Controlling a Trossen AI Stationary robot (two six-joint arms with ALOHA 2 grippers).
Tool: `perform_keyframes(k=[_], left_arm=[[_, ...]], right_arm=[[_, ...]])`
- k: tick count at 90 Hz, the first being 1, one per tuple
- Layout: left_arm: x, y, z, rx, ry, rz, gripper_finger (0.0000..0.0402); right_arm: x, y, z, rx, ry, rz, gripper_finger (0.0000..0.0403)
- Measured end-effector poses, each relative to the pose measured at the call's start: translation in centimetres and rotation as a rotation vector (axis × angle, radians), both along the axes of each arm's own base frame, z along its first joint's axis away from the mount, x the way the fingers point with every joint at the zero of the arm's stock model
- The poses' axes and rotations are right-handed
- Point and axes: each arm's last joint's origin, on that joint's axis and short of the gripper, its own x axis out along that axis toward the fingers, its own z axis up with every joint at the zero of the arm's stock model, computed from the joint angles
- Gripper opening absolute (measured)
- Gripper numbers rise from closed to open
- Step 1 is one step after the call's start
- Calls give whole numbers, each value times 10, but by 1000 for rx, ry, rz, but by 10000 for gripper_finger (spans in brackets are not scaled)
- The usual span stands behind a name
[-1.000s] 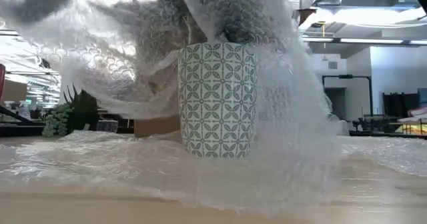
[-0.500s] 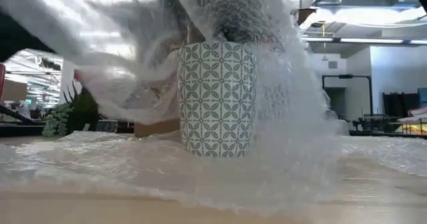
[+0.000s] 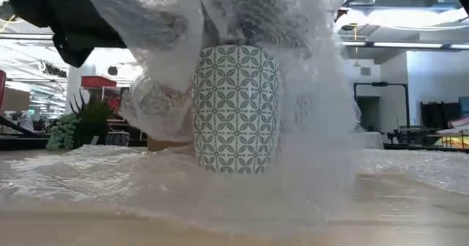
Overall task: Wrap mug
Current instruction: Pack the white mug with the bubble wrap
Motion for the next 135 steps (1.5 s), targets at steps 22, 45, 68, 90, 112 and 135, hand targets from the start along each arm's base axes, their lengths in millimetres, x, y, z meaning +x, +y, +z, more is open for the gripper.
perform_keyframes(k=[22,45,68,90,112,135], left_arm=[[0,0,0,-4,-4,0,0],[0,0,0,-4,-5,0,0],[0,0,0,-4,-4,0,0],[0,0,0,-5,-5,0,0],[1,0,1,-8,-10,2,0],[1,-1,1,-9,-11,1,0]], right_arm=[[-6,5,34,-20,-8,4,0],[-6,30,50,7,-134,97,0],[-1,20,12,-12,-50,77,0],[2,0,-39,9,-5,38,0],[2,-9,-49,9,6,23,0],[-3,0,4,-18,6,36,0]])
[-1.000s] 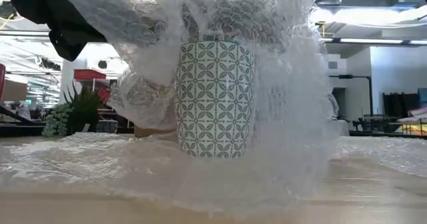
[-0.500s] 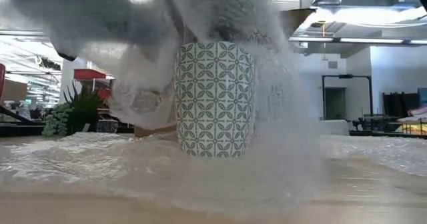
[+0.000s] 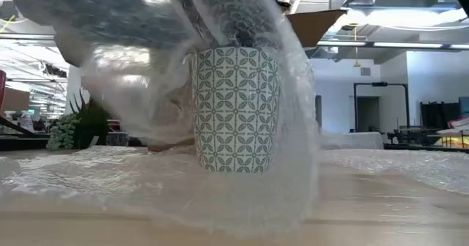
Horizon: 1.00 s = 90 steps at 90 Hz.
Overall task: Wrap mug
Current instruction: Pack the white mug with the bubble wrap
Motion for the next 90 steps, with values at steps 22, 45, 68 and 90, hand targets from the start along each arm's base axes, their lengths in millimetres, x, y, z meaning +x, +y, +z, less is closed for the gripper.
perform_keyframes(k=[22,45,68,90], left_arm=[[0,0,0,1,1,0,0],[0,0,0,2,2,-1,0],[0,0,0,1,2,-1,0],[0,0,0,2,2,-1,0]], right_arm=[[-12,6,27,-162,1,-83,0],[-5,-6,-14,-196,55,-136,0],[-3,-9,-51,-93,40,-121,0],[-3,-3,-39,-78,41,-99,0]])
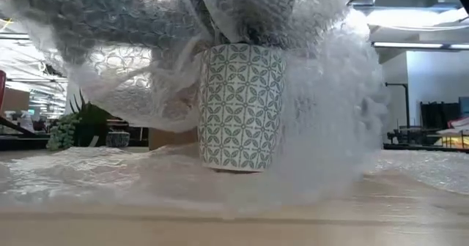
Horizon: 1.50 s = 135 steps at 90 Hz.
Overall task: Wrap mug
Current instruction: Pack the white mug with the bubble wrap
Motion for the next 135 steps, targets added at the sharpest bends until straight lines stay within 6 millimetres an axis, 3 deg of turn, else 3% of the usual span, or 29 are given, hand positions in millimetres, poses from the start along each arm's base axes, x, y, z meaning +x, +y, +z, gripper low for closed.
perform_keyframes(k=[20,37,58,72,106,124,135], left_arm=[[0,0,0,0,0,0,0],[0,0,0,2,2,0,0],[0,0,0,3,3,0,0],[0,0,0,4,4,0,0],[0,0,0,3,4,1,0],[0,0,0,0,2,1,0],[0,0,0,-1,2,1,0]], right_arm=[[-3,12,48,9,-30,31,0],[-7,28,77,20,-101,95,0],[-5,47,88,35,-207,186,0],[-1,40,75,25,-180,176,0],[6,0,-11,44,-43,77,0],[3,-5,-21,63,-32,73,0],[3,-5,-8,65,-39,75,0]])
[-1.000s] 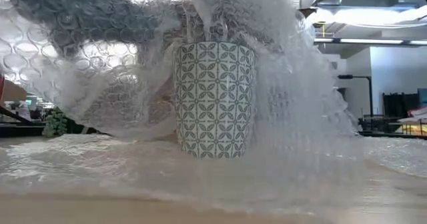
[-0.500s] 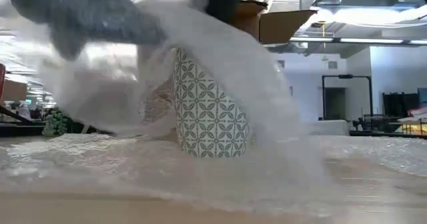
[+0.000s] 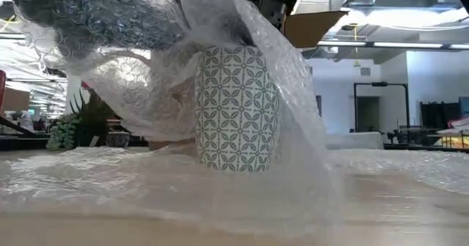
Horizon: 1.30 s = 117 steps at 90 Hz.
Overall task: Wrap mug
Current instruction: Pack the white mug with the bubble wrap
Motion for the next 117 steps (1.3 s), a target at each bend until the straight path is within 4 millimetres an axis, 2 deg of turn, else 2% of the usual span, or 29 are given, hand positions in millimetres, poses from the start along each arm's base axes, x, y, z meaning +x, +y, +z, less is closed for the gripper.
perform_keyframes(k=[8,22,27,44,54,68,83,117], left_arm=[[0,0,0,-1,-1,0,0],[0,0,0,-1,-1,0,0],[0,0,0,0,0,0,0],[0,0,0,2,1,0,0],[0,0,0,3,3,0,0],[0,0,0,0,0,0,0],[0,0,0,0,0,-2,0],[0,-1,0,-2,-2,-2,0]], right_arm=[[0,3,15,-2,4,5,0],[-5,7,61,-4,-65,8,0],[-10,9,71,-56,-78,-11,0],[-22,23,113,-78,-266,29,0],[-23,35,123,4,-337,123,0],[-15,42,105,35,-297,162,0],[-8,31,71,12,-195,112,0],[-10,10,14,2,-81,17,0]])
